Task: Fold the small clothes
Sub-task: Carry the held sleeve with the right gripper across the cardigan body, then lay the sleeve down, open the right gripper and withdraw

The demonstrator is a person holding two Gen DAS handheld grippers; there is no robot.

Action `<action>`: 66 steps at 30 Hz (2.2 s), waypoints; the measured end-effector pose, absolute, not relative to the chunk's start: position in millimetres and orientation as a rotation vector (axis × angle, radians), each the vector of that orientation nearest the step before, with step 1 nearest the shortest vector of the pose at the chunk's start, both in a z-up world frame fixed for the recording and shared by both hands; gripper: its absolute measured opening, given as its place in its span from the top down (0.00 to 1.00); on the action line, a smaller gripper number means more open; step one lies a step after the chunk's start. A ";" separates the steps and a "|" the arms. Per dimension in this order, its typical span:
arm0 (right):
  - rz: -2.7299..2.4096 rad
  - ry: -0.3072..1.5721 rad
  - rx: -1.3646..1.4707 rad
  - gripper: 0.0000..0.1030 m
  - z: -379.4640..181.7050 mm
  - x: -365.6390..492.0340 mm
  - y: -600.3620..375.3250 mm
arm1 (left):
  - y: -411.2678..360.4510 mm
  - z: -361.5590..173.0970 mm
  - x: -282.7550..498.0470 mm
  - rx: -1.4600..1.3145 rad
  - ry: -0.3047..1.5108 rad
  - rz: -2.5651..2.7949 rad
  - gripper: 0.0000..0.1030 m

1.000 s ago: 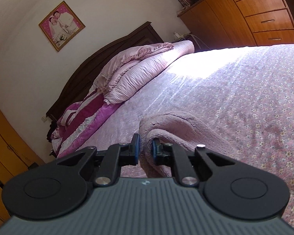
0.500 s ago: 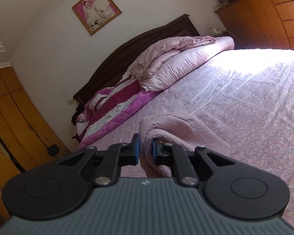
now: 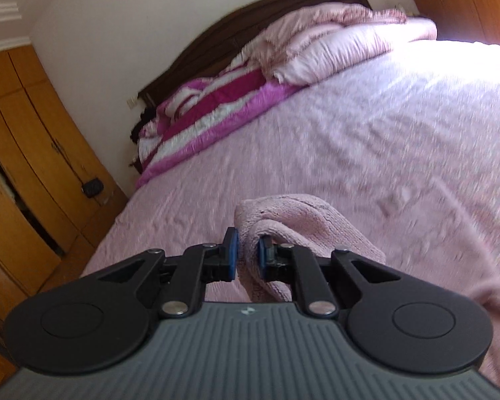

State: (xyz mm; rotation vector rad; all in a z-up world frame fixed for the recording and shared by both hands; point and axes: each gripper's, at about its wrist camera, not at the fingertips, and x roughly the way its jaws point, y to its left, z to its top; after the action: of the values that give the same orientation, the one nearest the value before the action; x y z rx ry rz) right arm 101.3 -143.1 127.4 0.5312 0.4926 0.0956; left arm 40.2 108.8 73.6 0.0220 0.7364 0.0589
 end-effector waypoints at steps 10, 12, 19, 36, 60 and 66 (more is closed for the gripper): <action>0.155 0.656 0.527 0.77 52.3 122.8 -116.5 | 111.0 60.4 40.8 0.026 0.751 0.027 0.00; 0.152 0.680 0.512 0.52 46.9 123.4 -113.1 | 107.9 59.5 41.5 0.032 0.751 0.017 0.00; 0.220 0.673 0.456 0.37 63.3 101.1 -125.4 | 88.6 64.7 47.1 0.058 0.735 -0.031 0.00; -0.064 0.542 0.333 0.23 65.3 19.7 -236.6 | -12.0 67.7 101.7 0.265 0.686 -0.180 0.09; -0.153 0.532 0.413 0.08 18.4 23.1 -270.2 | -89.2 47.4 130.9 0.514 0.586 -0.214 0.23; -0.135 0.512 0.420 0.05 9.4 22.5 -270.8 | -102.7 49.2 136.7 0.515 0.609 -0.326 0.25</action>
State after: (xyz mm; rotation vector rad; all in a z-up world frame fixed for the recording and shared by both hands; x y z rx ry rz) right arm 22.5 -270.8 9.4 0.4198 0.5121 -0.1353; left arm 136.7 -102.7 49.2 0.5148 0.6095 -0.3257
